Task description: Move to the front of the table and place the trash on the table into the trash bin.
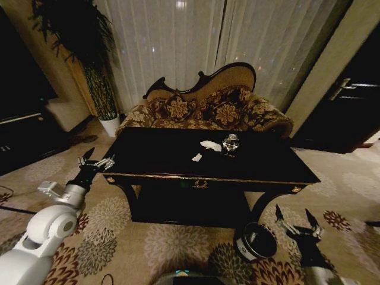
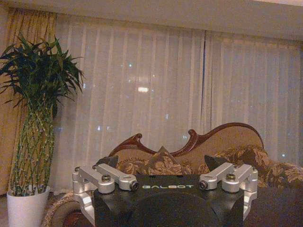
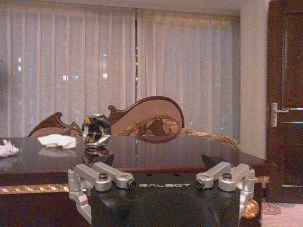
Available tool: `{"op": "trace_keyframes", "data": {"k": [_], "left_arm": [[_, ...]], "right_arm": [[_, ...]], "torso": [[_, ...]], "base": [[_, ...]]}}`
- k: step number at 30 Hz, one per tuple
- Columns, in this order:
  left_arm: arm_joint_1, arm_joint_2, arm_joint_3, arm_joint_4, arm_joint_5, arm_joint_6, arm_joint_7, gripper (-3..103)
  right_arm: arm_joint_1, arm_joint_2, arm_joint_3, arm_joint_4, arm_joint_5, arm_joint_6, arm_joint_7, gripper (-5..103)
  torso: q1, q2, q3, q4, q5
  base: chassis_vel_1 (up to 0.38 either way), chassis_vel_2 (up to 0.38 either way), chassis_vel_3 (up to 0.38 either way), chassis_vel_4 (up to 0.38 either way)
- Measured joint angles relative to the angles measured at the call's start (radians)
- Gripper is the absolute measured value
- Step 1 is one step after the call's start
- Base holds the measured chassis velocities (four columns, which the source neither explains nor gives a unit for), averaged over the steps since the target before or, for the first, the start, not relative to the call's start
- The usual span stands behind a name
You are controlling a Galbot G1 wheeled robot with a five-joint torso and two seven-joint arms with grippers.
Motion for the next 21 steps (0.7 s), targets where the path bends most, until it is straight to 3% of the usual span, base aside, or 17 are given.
{"op": "trace_keyframes", "data": {"k": [5, 6, 11, 15, 21], "left_arm": [[0.0, 0.0, 0.0, 0.0, 0.0, 0.0, 0.0, 100], [0.0, 0.0, 0.0, 0.0, 0.0, 0.0, 0.0, 100], [0.0, 0.0, 0.0, 0.0, 0.0, 0.0, 0.0, 100], [0.0, 0.0, 0.0, 0.0, 0.0, 0.0, 0.0, 100], [0.0, 0.0, 0.0, 0.0, 0.0, 0.0, 0.0, 100]], "right_arm": [[0.107, -0.079, 0.001, 0.043, 0.005, -0.146, 0.028, 100], [0.107, -0.079, 0.001, 0.043, 0.005, -0.146, 0.028, 100], [0.249, -0.218, -0.029, 0.048, 0.039, -0.288, 0.077, 100], [0.322, -0.281, -0.041, 0.038, 0.087, -0.353, 0.1, 100], [0.382, -0.34, -0.065, -0.005, 0.113, -0.39, 0.105, 100]], "torso": [[0.0, 0.0, 0.0, 0.0, 0.0], [0.0, 0.0, 0.0, 0.0, 0.0], [0.0, 0.0, 0.0, 0.0002, 0.0002], [0.0, 0.0, 0.0, 0.0004, -0.0001], [0.0, 0.0, 0.0, 0.0, 0.0]], "base": [[0.0, 0.0, 0.0, 0.0], [0.0, 0.0, 0.0, 0.0], [0.0, 0.0, 0.0, 0.0], [0.0, 0.0, 0.0, 0.0], [0.0, 0.0, 0.0, 0.0]]}}
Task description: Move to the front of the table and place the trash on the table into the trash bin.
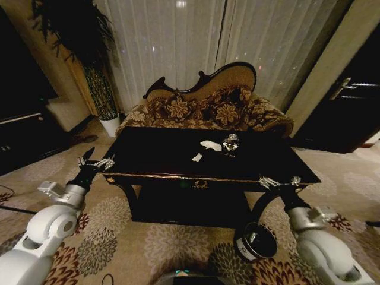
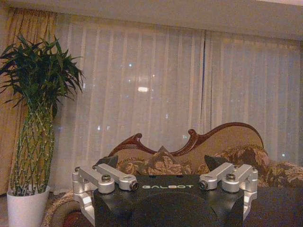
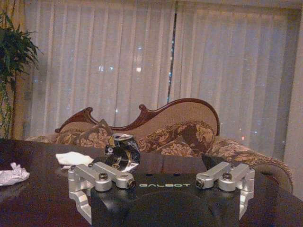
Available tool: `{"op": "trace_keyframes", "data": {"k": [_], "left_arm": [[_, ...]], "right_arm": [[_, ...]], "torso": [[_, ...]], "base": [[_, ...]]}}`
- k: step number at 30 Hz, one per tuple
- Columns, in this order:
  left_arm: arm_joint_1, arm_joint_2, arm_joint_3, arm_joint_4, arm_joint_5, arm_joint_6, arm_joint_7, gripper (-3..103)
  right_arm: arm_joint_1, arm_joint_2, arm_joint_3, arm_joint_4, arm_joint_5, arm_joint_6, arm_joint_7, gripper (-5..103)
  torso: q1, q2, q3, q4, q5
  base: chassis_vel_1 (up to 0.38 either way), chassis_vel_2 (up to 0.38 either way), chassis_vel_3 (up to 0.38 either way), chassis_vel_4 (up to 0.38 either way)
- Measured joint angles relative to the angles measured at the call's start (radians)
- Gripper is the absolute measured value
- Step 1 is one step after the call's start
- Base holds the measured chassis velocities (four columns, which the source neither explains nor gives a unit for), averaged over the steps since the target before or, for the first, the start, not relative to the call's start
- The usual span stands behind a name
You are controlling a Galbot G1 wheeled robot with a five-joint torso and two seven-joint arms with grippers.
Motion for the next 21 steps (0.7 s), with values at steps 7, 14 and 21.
{"op": "trace_keyframes", "data": {"k": [7, 14, 21], "left_arm": [[0.0, 0.0, 0.0, 0.0, 0.0, 0.0, 0.0, 100], [0.0, 0.0, 0.0, 0.0, 0.0, 0.0, 0.0, 100], [0.0, 0.0, 0.0, 0.0, 0.0, 0.0, 0.0, 100]], "right_arm": [[0.111, -0.095, -0.055, -0.099, 0.04, -0.026, -0.01, 100], [0.23, -0.223, -0.138, -0.187, 0.103, -0.036, -0.032, 100], [0.415, -0.312, -0.316, -0.309, 0.136, -0.04, -0.047, 100]], "torso": [[0.0, 0.0, 0.0, 0.0003, 0.0001], [0.0, 0.0, 0.0, 0.0001, 0.0], [0.0, 0.0, 0.0, 0.0001, 0.0001]], "base": [[0.0, 0.0, 0.0, 0.0], [0.0, 0.0, 0.0, 0.0], [0.0, 0.0, 0.0, 0.0]]}}
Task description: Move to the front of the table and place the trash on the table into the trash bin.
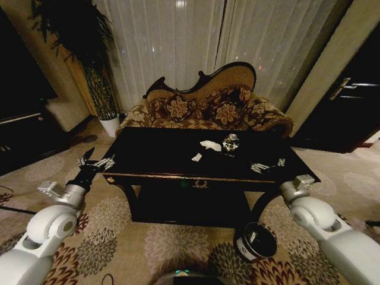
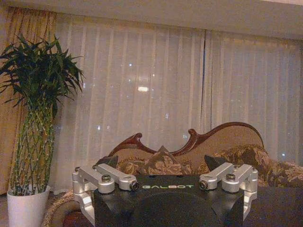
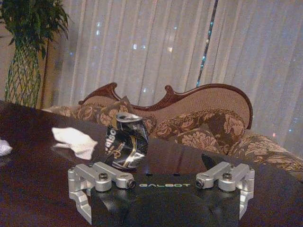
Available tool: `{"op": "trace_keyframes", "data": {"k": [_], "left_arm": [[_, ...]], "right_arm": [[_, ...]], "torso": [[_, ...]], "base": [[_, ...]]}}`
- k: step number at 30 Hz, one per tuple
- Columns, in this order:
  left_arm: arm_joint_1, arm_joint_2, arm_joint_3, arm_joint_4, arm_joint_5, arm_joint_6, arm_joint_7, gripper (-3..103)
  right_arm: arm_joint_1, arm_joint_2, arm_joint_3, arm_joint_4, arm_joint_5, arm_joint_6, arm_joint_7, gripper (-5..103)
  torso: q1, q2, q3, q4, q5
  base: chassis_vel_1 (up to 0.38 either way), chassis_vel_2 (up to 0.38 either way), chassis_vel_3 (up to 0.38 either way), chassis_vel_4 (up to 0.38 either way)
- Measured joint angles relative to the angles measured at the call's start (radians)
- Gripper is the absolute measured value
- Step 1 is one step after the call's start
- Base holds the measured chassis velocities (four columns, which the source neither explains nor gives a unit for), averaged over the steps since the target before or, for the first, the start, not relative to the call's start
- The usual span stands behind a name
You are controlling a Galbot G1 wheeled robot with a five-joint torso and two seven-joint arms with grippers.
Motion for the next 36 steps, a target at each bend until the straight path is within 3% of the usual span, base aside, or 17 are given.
{"op": "trace_keyframes", "data": {"k": [7, 14, 20, 26, 36], "left_arm": [[0.0, 0.0, 0.0, 0.0, 0.0, 0.0, 0.0, 100], [0.0, 0.0, 0.0, 0.0, 0.0, 0.0, 0.0, 100], [0.0, 0.0, 0.0, 0.0, 0.0, 0.0, 0.0, 100], [0.0, 0.0, 0.0, 0.0, 0.0, 0.0, 0.0, 100], [0.0, 0.0, 0.0, 0.0, 0.0, 0.0, 0.0, 100]], "right_arm": [[0.173, -0.021, -0.144, -0.074, 0.035, -0.005, -0.014, 100], [0.336, -0.036, -0.294, -0.161, 0.134, -0.031, -0.026, 100], [0.417, -0.038, -0.374, -0.206, 0.156, -0.036, -0.045, 100], [0.594, -0.022, -0.503, -0.276, 0.175, -0.04, -0.057, 100], [0.661, 0.011, -0.586, -0.339, 0.17, -0.038, -0.073, 100]], "torso": [[0.0, 0.0, 0.0, 0.0, -0.0001], [0.0, 0.0, 0.0, 0.0001, -0.0002], [0.0, 0.0, 0.0, -0.0002, 0.0], [0.0, 0.0, 0.0, 0.0002, -0.0003], [0.0, 0.0, 0.0, -0.0001, -0.0001]], "base": [[0.0, 0.0, 0.0, 0.0], [0.0, 0.0, 0.0, 0.0], [0.0, 0.0, 0.0, 0.0], [0.0, 0.0, 0.0, 0.0], [0.0, 0.0, 0.0, 0.0]]}}
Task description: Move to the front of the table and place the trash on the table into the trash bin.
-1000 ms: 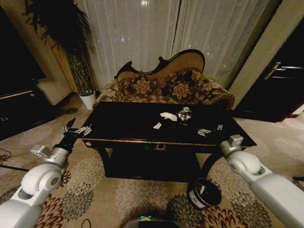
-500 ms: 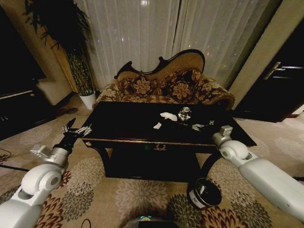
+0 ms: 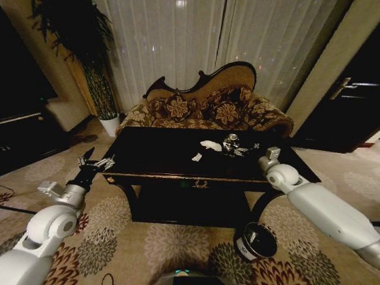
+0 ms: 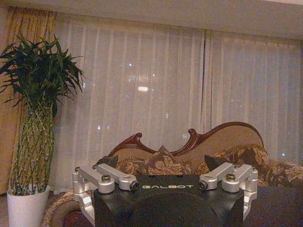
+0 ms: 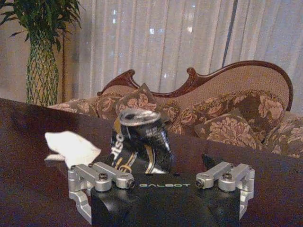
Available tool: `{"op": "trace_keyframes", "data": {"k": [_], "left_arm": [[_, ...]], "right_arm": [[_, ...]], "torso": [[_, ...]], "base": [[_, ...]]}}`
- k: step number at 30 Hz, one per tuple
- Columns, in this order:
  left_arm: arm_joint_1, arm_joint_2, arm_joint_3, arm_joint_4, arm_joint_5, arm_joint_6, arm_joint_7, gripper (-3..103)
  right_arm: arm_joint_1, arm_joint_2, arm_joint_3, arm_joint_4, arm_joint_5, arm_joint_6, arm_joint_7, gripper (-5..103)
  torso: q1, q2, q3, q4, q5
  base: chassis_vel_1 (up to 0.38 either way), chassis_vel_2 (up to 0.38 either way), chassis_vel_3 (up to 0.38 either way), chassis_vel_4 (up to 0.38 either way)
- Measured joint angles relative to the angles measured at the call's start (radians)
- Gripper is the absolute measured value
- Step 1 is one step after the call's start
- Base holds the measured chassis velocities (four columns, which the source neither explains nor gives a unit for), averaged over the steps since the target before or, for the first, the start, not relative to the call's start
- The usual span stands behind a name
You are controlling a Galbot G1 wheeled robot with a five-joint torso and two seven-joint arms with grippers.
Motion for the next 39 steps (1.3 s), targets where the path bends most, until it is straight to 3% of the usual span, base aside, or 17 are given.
{"op": "trace_keyframes", "data": {"k": [19, 22, 28, 31, 34, 38, 39], "left_arm": [[0.0, 0.0, 0.0, 0.0, 0.0, 0.0, 0.0, 100], [0.0, 0.0, 0.0, 0.0, 0.0, 0.0, 0.0, 100], [0.0, 0.0, 0.0, 0.0, 0.0, 0.0, 0.0, 100], [0.0, 0.0, 0.0, 0.0, 0.0, 0.0, 0.0, 100], [0.0, 0.0, 0.0, 0.0, 0.0, 0.0, 0.0, 100], [0.0, 0.0, 0.0, 0.0, 0.0, 0.0, 0.0, 100], [0.0, 0.0, 0.0, 0.0, 0.0, 0.0, 0.0, 100]], "right_arm": [[0.102, 0.073, -0.086, -0.102, -0.012, 0.016, -0.012, 101], [0.102, 0.075, -0.087, -0.101, -0.016, 0.022, -0.012, 86], [0.097, 0.075, -0.082, -0.1, -0.017, 0.027, -0.012, 70], [0.091, 0.075, -0.072, -0.099, -0.017, 0.028, -0.012, 53], [0.086, 0.074, -0.065, -0.095, -0.017, 0.028, -0.012, 48], [0.075, 0.071, -0.051, -0.088, -0.017, 0.028, -0.01, 27], [0.075, 0.071, -0.051, -0.088, -0.017, 0.028, -0.01, 27]], "torso": [[0.0, 0.0, 0.0, 0.0002, -0.0002], [0.0, 0.0, 0.0, 0.0002, 0.0], [0.0, 0.0, 0.0, 0.0001, -0.0001], [0.0, 0.0, 0.0, 0.0001, 0.0], [0.0, 0.0, 0.0, 0.0001, 0.0], [0.0, 0.0, 0.0, 0.0001, 0.0], [0.0, 0.0, 0.0, 0.0001, 0.0]], "base": [[0.0, 0.0, 0.0, 0.0], [0.0, 0.0, 0.0, 0.0], [0.0, 0.0, 0.0, 0.0], [0.0, 0.0, 0.0, 0.0], [0.0, 0.0, 0.0, 0.0], [0.0, 0.0, 0.0, 0.0], [0.0, 0.0, 0.0, 0.0]]}}
